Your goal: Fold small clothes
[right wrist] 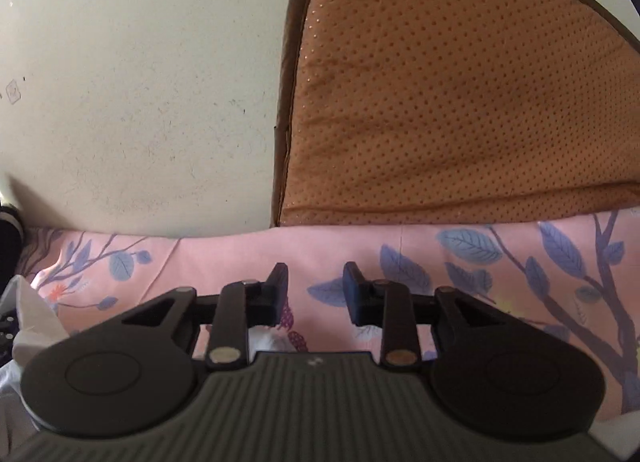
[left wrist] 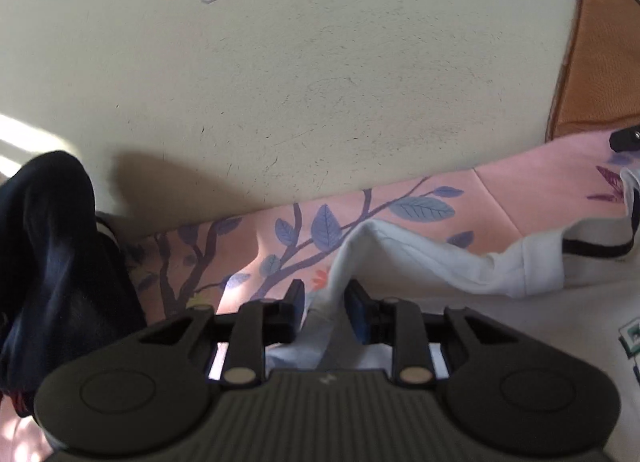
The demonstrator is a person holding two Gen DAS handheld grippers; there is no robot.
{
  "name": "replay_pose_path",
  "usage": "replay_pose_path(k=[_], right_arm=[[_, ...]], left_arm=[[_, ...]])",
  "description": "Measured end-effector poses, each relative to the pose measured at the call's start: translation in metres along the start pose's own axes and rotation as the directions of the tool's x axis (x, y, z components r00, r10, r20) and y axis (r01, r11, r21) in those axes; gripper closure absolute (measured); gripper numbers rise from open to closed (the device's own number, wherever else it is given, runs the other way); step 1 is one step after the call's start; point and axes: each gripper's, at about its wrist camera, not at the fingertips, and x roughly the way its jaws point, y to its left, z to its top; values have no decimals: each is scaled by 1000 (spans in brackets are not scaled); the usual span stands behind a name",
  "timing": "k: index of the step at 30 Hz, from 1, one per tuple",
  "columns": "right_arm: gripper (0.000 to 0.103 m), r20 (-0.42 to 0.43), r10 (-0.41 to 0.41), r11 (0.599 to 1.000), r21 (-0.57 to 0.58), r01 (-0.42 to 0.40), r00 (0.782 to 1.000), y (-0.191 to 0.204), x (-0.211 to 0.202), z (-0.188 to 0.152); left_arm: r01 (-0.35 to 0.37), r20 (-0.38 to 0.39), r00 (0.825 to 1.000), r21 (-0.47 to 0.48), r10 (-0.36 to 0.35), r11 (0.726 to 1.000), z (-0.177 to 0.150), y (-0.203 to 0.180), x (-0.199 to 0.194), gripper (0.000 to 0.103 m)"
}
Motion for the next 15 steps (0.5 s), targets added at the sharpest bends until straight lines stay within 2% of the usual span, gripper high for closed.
replay_pose_path(k=[1, 3, 5, 8, 10, 11, 13, 15], right_arm=[[68, 18, 35, 999, -12, -35, 999, -1, -14, 0], [61, 37, 75, 996, -56, -73, 996, 2, -37, -1], [57, 22, 120, 987, -111, -117, 993, 11, -55, -5], [50, -68, 177, 969, -160, -186, 982, 41, -60, -15], [49, -129, 224, 945, -215, -248, 966, 66, -57, -24], [46, -153, 244, 934, -227, -275, 958, 75, -55, -27], [36, -224, 287, 922, -201, -332, 931, 95, -39, -34], [38, -299, 289, 930, -139, -342, 909, 115, -7, -37]], left_arm=[[17, 24, 1000, -12, -17, 1000, -1, 7, -7, 75], [8, 80, 997, -24, -6, 1000, -1, 19, -25, 55], [9, 123, 992, -41, -4, 999, -5, 35, -46, 53], [-19, 149, 988, -58, 27, 998, -14, 55, -78, 51], [-47, 151, 987, -73, 58, 996, -27, 70, -98, 49], [-53, 148, 987, -86, 65, 995, -34, 79, -108, 47], [-53, 142, 988, -109, 68, 993, -54, 95, -129, 43], [-68, 119, 989, -133, 84, 989, -77, 106, -152, 39]])
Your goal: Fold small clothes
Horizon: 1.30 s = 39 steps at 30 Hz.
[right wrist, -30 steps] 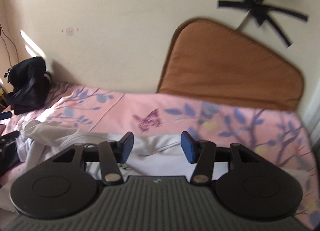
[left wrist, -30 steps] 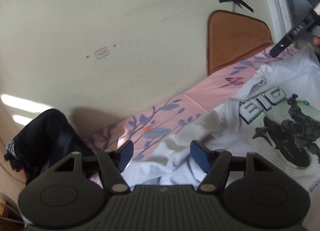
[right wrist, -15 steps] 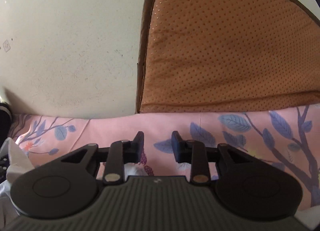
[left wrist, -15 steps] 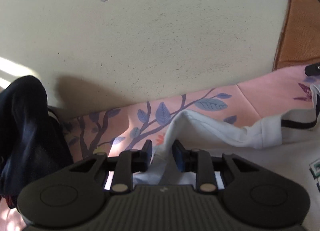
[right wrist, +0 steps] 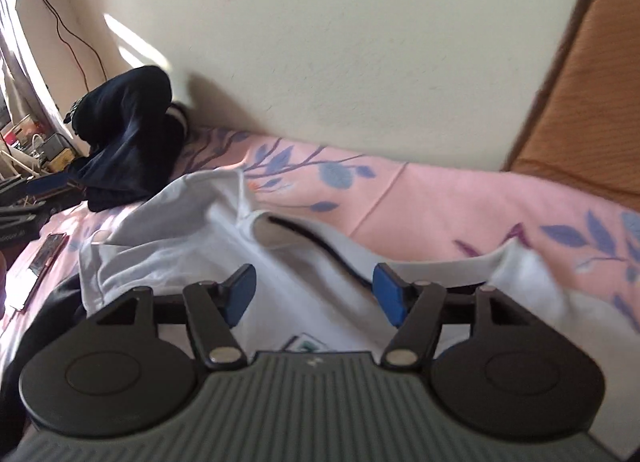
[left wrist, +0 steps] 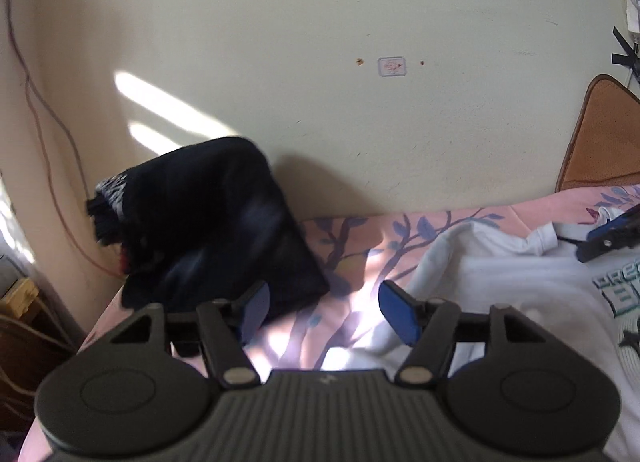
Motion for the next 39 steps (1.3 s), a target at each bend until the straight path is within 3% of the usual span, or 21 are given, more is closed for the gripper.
replay_pose_path(k=[1, 2, 3, 4, 5, 6, 7, 10, 12, 14, 17, 19, 22, 24, 26, 28, 30, 31, 32, 35, 39], right_arm=[[40, -24, -31, 999, 36, 32, 999, 0, 16, 6], [48, 12, -91, 995, 48, 90, 996, 0, 22, 11], [50, 78, -224, 974, 43, 221, 971, 3, 24, 17], [49, 142, -394, 919, 39, 393, 908, 7, 26, 22], [47, 188, -473, 880, 49, 473, 861, 10, 21, 25], [47, 232, -442, 896, 65, 439, 867, 13, 6, 26], [47, 248, -367, 930, 75, 360, 897, 18, -9, 25], [47, 240, -198, 979, -7, 206, 950, 52, -49, 10], [47, 205, -60, 989, -118, 86, 977, 84, -71, -8], [47, 157, 55, 969, -246, -15, 986, 122, -90, -31], [46, 57, 199, 868, -473, -149, 978, 193, -101, -68], [46, -26, 262, 745, -630, -219, 965, 246, -90, -100], [44, -141, 295, 594, -747, -297, 945, 296, -74, -136], [41, -199, 287, 561, -758, -333, 937, 321, -55, -147], [38, -244, 261, 571, -741, -354, 934, 335, -33, -151], [39, -290, 199, 611, -710, -350, 936, 345, -5, -152], [57, -291, 201, 639, -685, -350, 936, 350, 2, -147], [95, -311, 184, 649, -674, -353, 932, 353, 2, -138], [98, -296, 213, 668, -651, -360, 931, 355, -1, -124], [98, -140, 319, 715, -613, -335, 937, 367, -28, -59], [98, 93, 431, 804, -492, -335, 898, 359, -79, 43]], left_arm=[[-10, -16, 1000, -8, 10, 1000, -10, 6, -10, 38], [-18, -32, 999, -17, 18, 1000, -19, 12, -20, 37], [-24, -46, 999, -28, 23, 999, -28, 18, -30, 36], [-28, -59, 998, -47, 25, 998, -38, 25, -42, 35], [-25, -70, 997, -76, 20, 997, -46, 32, -52, 29], [-13, -78, 997, -108, 4, 994, -54, 39, -63, 18], [3, -83, 996, -134, -14, 991, -61, 44, -72, 14], [37, -75, 996, -173, -50, 984, -82, 54, -97, 12], [22, -55, 998, -199, -34, 980, -88, 57, -108, 12], [11, -15, 1000, -242, -15, 970, -89, 66, -120, 12], [-12, 45, 999, -271, 25, 963, -88, 79, -141, 6], [-38, 73, 996, -271, 60, 962, -89, 88, -155, 4], [-51, 101, 991, -296, 85, 954, -96, 102, -175, 4], [-56, 119, 988, -315, 98, 948, -106, 111, -187, 3], [-60, 134, 985, -333, 110, 941, -116, 118, -199, 2], [-56, 148, 983, -345, 113, 937, -126, 124, -208, 2], [-58, 161, 980, -344, 119, 937, -135, 129, -216, 2], [-64, 166, 978, -345, 128, 936, -137, 132, -219, 2], [-72, 171, 975, -352, 139, 933, -140, 136, -222, 2], [-89, 175, 970, -398, 171, 913, -142, 152, -224, 2], [-65, 169, 972, -469, 162, 881, -137, 165, -215, 2]])
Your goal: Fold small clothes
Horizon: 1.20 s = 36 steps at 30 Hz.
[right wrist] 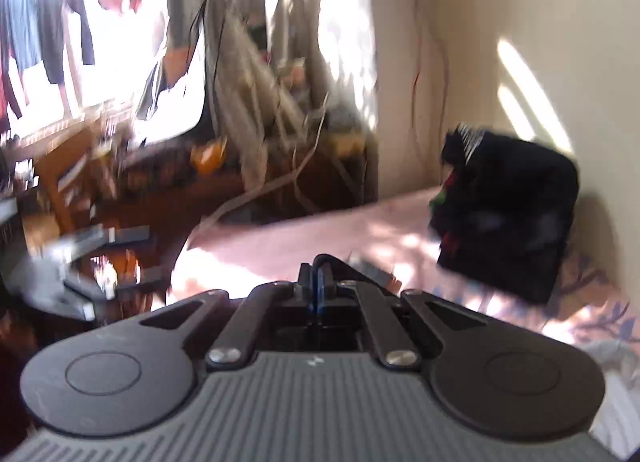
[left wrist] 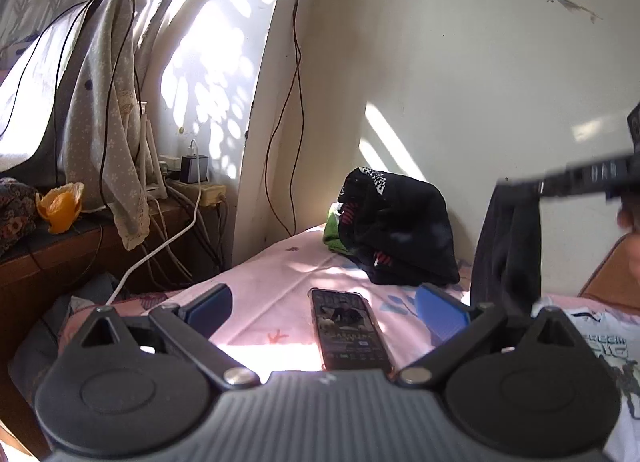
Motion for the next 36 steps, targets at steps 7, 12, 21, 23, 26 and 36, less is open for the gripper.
replay_pose_path(k=[7, 12, 21, 23, 26, 36], right_arm=[[98, 193, -194, 964, 217, 151, 962, -121, -129, 39], [98, 196, -332, 882, 412, 230, 923, -193, -214, -28], [98, 11, -507, 642, 672, 369, 862, -277, -299, -202], [93, -44, -501, 588, 715, 377, 864, -287, -299, -234], [64, -76, -516, 527, 758, 385, 853, -288, -306, -267], [42, -67, -612, 635, 553, 540, 788, -243, -307, -279]], left_arm=[[134, -25, 991, 34, -134, 990, 11, -48, 38, 2], [289, -89, 955, 87, -281, 953, 18, -119, 96, 2], [479, -343, 838, 87, -425, 873, -2, -258, 230, 2], [487, -419, 807, 78, -415, 870, -16, -284, 260, 2], [471, -509, 781, 98, -363, 877, -40, -314, 294, 15], [400, -502, 822, 176, -267, 899, -65, -329, 308, 82]])
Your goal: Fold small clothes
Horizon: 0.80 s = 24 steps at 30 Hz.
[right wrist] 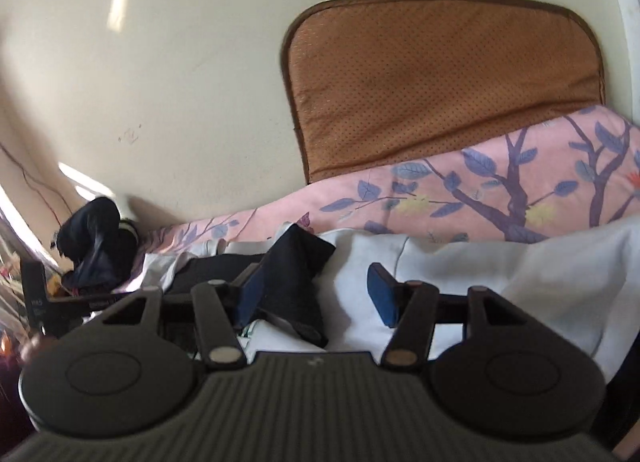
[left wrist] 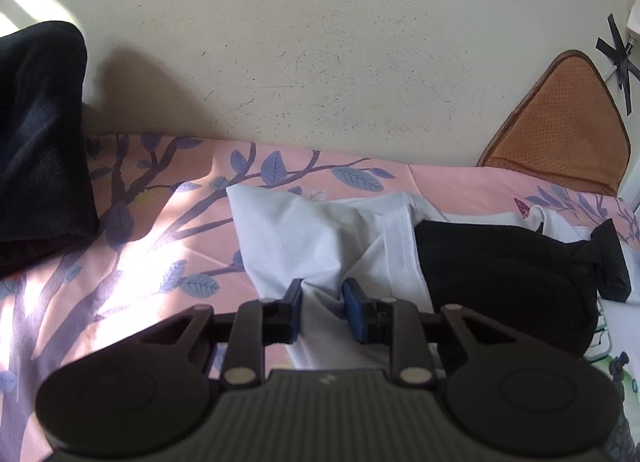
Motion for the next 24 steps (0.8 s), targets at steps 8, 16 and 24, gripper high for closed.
replay_pose_path(k=[8, 16, 24], right_arm=[[95, -59, -172, 944, -296, 148, 983, 60, 59, -11], [86, 51, -307, 947, -84, 310, 951, 2, -42, 9], [70, 87, -359, 906, 271, 324, 929, -29, -145, -52]], left_arm=[[-16, 41, 999, -15, 17, 1000, -6, 0, -1, 84], [-33, 77, 997, 10, 32, 999, -11, -5, -3, 81], [65, 178, 983, -136, -41, 988, -13, 23, -30, 61]])
